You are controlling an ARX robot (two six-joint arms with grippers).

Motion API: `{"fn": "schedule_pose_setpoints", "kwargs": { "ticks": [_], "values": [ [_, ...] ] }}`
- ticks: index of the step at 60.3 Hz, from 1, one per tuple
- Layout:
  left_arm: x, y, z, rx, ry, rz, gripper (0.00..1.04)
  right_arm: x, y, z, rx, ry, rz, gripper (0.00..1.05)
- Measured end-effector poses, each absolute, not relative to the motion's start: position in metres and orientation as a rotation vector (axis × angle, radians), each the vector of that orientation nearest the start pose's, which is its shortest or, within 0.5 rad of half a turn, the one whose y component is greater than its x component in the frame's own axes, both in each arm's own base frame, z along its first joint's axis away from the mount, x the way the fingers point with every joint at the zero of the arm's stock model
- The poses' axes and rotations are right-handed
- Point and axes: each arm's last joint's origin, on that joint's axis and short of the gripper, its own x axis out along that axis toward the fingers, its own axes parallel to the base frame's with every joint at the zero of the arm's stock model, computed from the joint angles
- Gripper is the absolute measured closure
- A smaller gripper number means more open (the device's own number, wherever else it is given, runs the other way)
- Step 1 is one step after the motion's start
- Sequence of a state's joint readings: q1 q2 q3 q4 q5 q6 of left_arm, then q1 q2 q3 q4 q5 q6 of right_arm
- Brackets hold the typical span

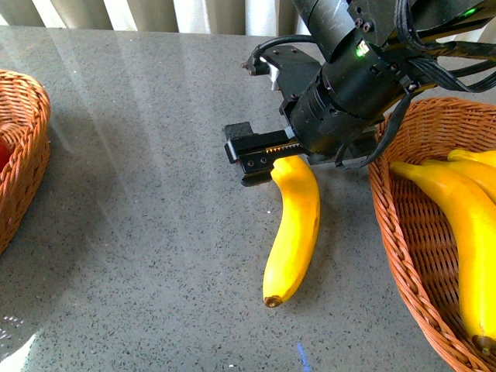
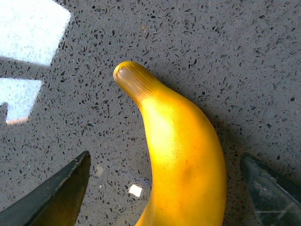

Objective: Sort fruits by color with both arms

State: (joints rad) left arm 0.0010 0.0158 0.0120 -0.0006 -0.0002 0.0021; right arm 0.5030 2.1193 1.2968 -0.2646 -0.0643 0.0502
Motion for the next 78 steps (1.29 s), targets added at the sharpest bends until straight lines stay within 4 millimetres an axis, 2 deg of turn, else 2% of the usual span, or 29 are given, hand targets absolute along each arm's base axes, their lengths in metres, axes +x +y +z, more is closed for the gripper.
{"fn": "schedule_pose_setpoints", "kwargs": {
  "ticks": [12, 19, 35, 40, 44, 50, 54, 59, 66, 72, 78],
  "values": [
    [0.098, 0.0, 0.166, 0.002, 0.004, 0.002, 0.09, 0.362, 0.202, 0.097, -0.197, 1.108, 0.486, 0.44],
    [0.098, 0.0, 0.166, 0.002, 0.004, 0.002, 0.09, 0.362, 0.202, 0.095, -0.197, 1.116, 0.488, 0.66],
    [0.098, 0.0, 0.166, 0.002, 0.004, 0.002, 0.09, 0.364, 0.207, 0.106, -0.143, 1.094, 0.499, 0.68],
    [0.098, 0.0, 0.166, 0.002, 0.004, 0.001, 0.09, 0.364, 0.208, 0.124, -0.104, 1.049, 0.519, 0.68],
    [0.098, 0.0, 0.166, 0.002, 0.004, 0.001, 0.09, 0.36, 0.205, 0.155, -0.067, 0.971, 0.542, 0.68],
    [0.098, 0.0, 0.166, 0.002, 0.004, 0.002, 0.09, 0.352, 0.186, 0.193, -0.031, 0.878, 0.547, 0.68],
    [0.098, 0.0, 0.166, 0.002, 0.004, 0.002, 0.09, 0.347, 0.172, 0.204, -0.017, 0.851, 0.532, 0.68],
    [0.098, 0.0, 0.166, 0.002, 0.004, 0.001, 0.09, 0.34, 0.142, 0.213, -0.013, 0.828, 0.488, 0.68],
    [0.098, 0.0, 0.166, 0.002, 0.004, 0.002, 0.09, 0.327, 0.09, 0.208, -0.022, 0.841, 0.392, 0.69],
    [0.098, 0.0, 0.166, 0.002, 0.004, 0.001, 0.09, 0.311, 0.045, 0.194, -0.036, 0.887, 0.334, 0.69],
    [0.098, 0.0, 0.166, 0.002, 0.004, 0.002, 0.09, 0.303, 0.019, 0.183, -0.038, 0.916, 0.342, 0.69]
  ]
}}
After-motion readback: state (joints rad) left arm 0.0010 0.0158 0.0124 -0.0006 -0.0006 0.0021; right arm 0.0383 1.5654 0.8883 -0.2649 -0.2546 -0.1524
